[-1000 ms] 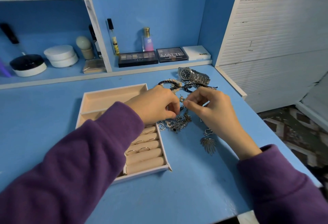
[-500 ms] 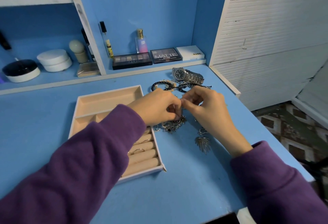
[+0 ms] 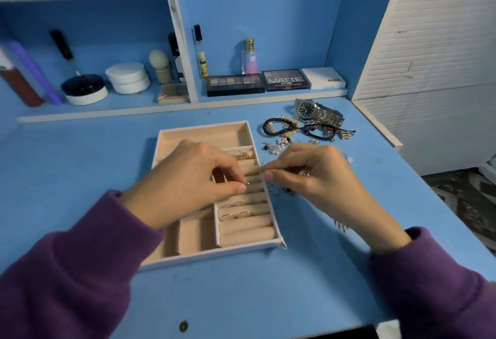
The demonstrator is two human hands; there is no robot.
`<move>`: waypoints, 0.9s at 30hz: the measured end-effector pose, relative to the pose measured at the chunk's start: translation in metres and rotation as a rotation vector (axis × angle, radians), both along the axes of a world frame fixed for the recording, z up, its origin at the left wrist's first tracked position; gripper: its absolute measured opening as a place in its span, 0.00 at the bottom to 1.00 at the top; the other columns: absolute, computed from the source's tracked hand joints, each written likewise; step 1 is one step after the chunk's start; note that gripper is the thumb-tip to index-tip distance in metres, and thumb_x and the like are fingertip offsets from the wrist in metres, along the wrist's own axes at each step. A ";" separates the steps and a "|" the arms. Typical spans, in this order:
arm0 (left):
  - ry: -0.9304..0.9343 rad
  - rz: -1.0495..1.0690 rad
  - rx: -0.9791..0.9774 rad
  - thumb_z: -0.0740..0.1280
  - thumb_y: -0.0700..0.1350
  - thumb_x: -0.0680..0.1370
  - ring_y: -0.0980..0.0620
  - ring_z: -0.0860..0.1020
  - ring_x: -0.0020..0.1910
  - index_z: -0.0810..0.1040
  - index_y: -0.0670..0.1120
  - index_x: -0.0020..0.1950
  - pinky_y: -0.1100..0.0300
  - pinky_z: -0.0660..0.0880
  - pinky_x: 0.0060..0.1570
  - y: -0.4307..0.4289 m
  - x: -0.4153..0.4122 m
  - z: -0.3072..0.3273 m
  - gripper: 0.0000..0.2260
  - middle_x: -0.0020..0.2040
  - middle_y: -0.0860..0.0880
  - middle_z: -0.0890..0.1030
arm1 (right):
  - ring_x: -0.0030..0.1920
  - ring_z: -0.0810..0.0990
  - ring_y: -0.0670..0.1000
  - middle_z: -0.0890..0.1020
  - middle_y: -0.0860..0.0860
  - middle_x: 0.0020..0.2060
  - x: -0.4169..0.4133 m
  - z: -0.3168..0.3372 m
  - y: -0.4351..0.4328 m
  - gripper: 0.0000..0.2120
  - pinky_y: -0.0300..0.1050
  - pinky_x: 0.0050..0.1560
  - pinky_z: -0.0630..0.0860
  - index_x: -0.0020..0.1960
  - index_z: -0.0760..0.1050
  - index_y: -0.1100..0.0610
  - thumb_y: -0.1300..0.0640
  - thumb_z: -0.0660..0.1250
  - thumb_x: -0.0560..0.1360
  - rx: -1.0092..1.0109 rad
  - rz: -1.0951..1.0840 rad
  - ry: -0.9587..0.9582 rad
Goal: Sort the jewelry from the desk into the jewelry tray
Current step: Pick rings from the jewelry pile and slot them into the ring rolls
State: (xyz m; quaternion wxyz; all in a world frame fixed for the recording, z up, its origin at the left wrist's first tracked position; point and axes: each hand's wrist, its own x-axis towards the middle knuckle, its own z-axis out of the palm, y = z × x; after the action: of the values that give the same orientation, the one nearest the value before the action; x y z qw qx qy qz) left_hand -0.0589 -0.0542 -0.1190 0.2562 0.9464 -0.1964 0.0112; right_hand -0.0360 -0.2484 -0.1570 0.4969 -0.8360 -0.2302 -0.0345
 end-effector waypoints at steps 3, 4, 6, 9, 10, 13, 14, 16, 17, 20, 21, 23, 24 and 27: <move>0.021 0.028 -0.012 0.73 0.48 0.68 0.71 0.74 0.37 0.84 0.55 0.38 0.78 0.67 0.37 0.010 -0.018 -0.004 0.01 0.32 0.63 0.79 | 0.34 0.76 0.49 0.80 0.51 0.34 -0.010 0.002 0.009 0.02 0.41 0.36 0.71 0.41 0.84 0.56 0.60 0.74 0.68 -0.035 0.155 -0.015; 0.022 0.032 -0.004 0.72 0.49 0.68 0.72 0.74 0.37 0.84 0.55 0.38 0.78 0.66 0.37 0.011 -0.022 -0.005 0.01 0.32 0.64 0.79 | 0.34 0.76 0.47 0.80 0.50 0.34 -0.012 0.002 0.009 0.01 0.38 0.35 0.71 0.39 0.84 0.56 0.60 0.74 0.68 -0.059 0.186 -0.021; 0.035 0.033 0.001 0.72 0.52 0.68 0.70 0.74 0.37 0.83 0.56 0.38 0.76 0.66 0.37 0.013 -0.029 -0.007 0.02 0.33 0.63 0.80 | 0.33 0.75 0.45 0.80 0.48 0.33 -0.013 0.002 0.009 0.03 0.34 0.34 0.69 0.36 0.83 0.56 0.61 0.73 0.67 -0.122 0.215 -0.052; 0.060 0.015 -0.009 0.71 0.53 0.68 0.65 0.76 0.40 0.83 0.56 0.39 0.73 0.70 0.39 0.013 -0.035 -0.009 0.03 0.34 0.62 0.81 | 0.33 0.73 0.44 0.79 0.49 0.32 -0.013 0.000 0.007 0.02 0.32 0.34 0.67 0.36 0.83 0.57 0.59 0.72 0.66 -0.188 0.235 -0.073; 0.062 0.007 -0.008 0.71 0.53 0.69 0.65 0.76 0.41 0.83 0.55 0.39 0.72 0.71 0.39 0.012 -0.036 -0.010 0.03 0.34 0.62 0.81 | 0.33 0.73 0.43 0.78 0.48 0.33 -0.013 0.000 0.007 0.02 0.31 0.34 0.66 0.36 0.83 0.56 0.59 0.71 0.66 -0.209 0.241 -0.085; 0.060 -0.011 0.004 0.71 0.51 0.70 0.64 0.77 0.39 0.83 0.54 0.39 0.71 0.72 0.38 0.009 -0.035 -0.012 0.03 0.34 0.61 0.80 | 0.33 0.73 0.39 0.77 0.47 0.33 -0.014 0.002 0.008 0.03 0.27 0.36 0.65 0.38 0.84 0.57 0.60 0.71 0.66 -0.284 0.278 -0.143; 0.060 -0.014 0.006 0.71 0.51 0.70 0.64 0.76 0.39 0.83 0.54 0.39 0.72 0.70 0.36 0.008 -0.035 -0.012 0.03 0.34 0.61 0.80 | 0.33 0.72 0.39 0.77 0.47 0.34 -0.014 0.003 0.008 0.04 0.26 0.36 0.65 0.38 0.84 0.57 0.59 0.71 0.67 -0.306 0.285 -0.147; 0.061 -0.019 0.012 0.71 0.50 0.70 0.63 0.76 0.38 0.84 0.54 0.39 0.73 0.68 0.35 0.007 -0.034 -0.012 0.03 0.34 0.61 0.80 | 0.34 0.73 0.40 0.77 0.46 0.34 -0.014 0.007 0.007 0.06 0.27 0.37 0.65 0.41 0.84 0.55 0.56 0.70 0.67 -0.354 0.299 -0.135; 0.064 -0.022 0.012 0.71 0.50 0.70 0.63 0.76 0.38 0.84 0.53 0.40 0.73 0.67 0.35 0.006 -0.034 -0.012 0.03 0.35 0.61 0.80 | 0.35 0.73 0.40 0.77 0.46 0.35 -0.014 0.009 0.006 0.07 0.27 0.37 0.66 0.42 0.84 0.54 0.55 0.68 0.68 -0.382 0.310 -0.130; 0.069 -0.036 0.009 0.70 0.50 0.70 0.62 0.77 0.39 0.84 0.53 0.40 0.74 0.68 0.37 0.005 -0.032 -0.013 0.04 0.36 0.59 0.81 | 0.36 0.73 0.41 0.78 0.47 0.36 -0.013 0.015 0.006 0.09 0.29 0.38 0.66 0.44 0.84 0.53 0.54 0.66 0.69 -0.426 0.331 -0.108; 0.071 -0.040 0.007 0.70 0.50 0.70 0.62 0.77 0.39 0.84 0.53 0.40 0.74 0.68 0.37 0.004 -0.032 -0.013 0.04 0.36 0.59 0.81 | 0.36 0.74 0.42 0.79 0.48 0.36 -0.013 0.016 0.006 0.09 0.29 0.37 0.67 0.44 0.84 0.53 0.54 0.66 0.69 -0.428 0.332 -0.103; 0.076 -0.045 0.002 0.71 0.50 0.70 0.62 0.77 0.39 0.84 0.54 0.41 0.74 0.69 0.38 0.003 -0.032 -0.013 0.04 0.36 0.59 0.81 | 0.35 0.74 0.43 0.80 0.48 0.36 -0.012 0.016 0.009 0.08 0.31 0.37 0.69 0.44 0.84 0.54 0.56 0.67 0.70 -0.437 0.336 -0.099; 0.078 -0.048 -0.005 0.71 0.50 0.70 0.62 0.77 0.40 0.84 0.54 0.41 0.73 0.70 0.39 0.002 -0.032 -0.013 0.03 0.36 0.59 0.81 | 0.35 0.75 0.43 0.80 0.48 0.35 -0.012 0.016 0.010 0.06 0.33 0.37 0.70 0.44 0.85 0.54 0.58 0.69 0.70 -0.441 0.337 -0.098; 0.084 -0.054 -0.031 0.71 0.49 0.70 0.63 0.77 0.42 0.85 0.55 0.43 0.71 0.72 0.43 0.001 -0.032 -0.012 0.04 0.37 0.58 0.82 | 0.34 0.77 0.43 0.81 0.46 0.33 -0.010 0.017 0.012 0.06 0.34 0.37 0.73 0.43 0.84 0.53 0.62 0.71 0.69 -0.417 0.299 -0.067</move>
State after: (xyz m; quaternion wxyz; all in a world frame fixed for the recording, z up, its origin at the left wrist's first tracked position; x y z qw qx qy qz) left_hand -0.0911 -0.0537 -0.1309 0.2791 0.9363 -0.2106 -0.0324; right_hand -0.0461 -0.2360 -0.1405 0.3052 -0.8756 -0.3696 0.0597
